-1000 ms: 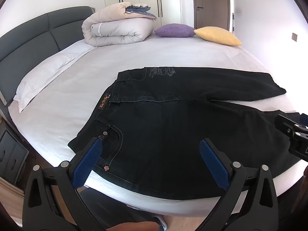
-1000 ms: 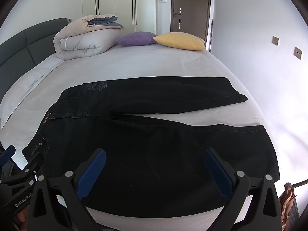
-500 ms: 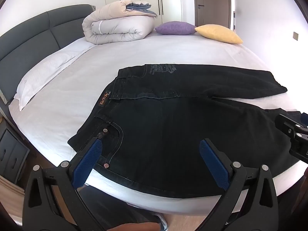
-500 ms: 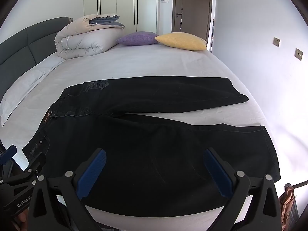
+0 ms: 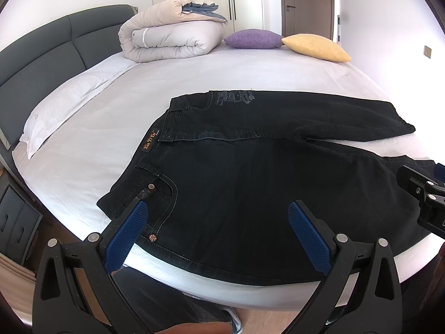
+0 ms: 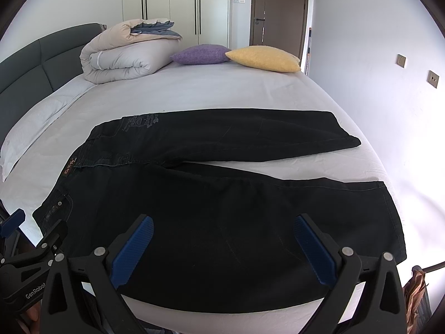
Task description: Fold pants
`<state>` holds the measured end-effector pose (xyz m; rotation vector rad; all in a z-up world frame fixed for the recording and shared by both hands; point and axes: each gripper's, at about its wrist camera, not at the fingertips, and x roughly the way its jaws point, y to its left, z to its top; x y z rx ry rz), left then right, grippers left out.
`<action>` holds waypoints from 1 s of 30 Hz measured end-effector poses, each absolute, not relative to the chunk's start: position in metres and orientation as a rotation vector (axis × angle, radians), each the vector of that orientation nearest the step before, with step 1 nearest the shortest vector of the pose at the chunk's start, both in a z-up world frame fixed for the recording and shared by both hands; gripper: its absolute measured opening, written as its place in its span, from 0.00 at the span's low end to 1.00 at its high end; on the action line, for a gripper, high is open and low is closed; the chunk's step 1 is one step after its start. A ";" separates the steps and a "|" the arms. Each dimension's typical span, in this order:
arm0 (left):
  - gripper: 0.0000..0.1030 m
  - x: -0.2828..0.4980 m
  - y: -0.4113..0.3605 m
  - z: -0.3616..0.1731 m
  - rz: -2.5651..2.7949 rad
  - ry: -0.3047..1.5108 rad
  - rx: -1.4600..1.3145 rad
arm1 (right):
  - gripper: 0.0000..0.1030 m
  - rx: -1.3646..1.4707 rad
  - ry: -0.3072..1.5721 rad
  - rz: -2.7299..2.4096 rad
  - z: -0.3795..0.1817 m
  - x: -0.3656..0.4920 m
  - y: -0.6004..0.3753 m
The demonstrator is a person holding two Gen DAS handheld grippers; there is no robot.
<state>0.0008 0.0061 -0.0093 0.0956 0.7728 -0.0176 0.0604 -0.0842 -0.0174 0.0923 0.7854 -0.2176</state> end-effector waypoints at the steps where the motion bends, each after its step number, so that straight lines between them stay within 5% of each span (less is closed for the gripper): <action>1: 1.00 0.002 0.006 -0.009 -0.017 0.775 0.096 | 1.00 0.093 0.786 -0.217 -0.018 0.061 -0.084; 30: 1.00 0.003 0.008 -0.011 -0.020 0.784 0.092 | 1.00 0.091 0.792 -0.214 -0.022 0.060 -0.080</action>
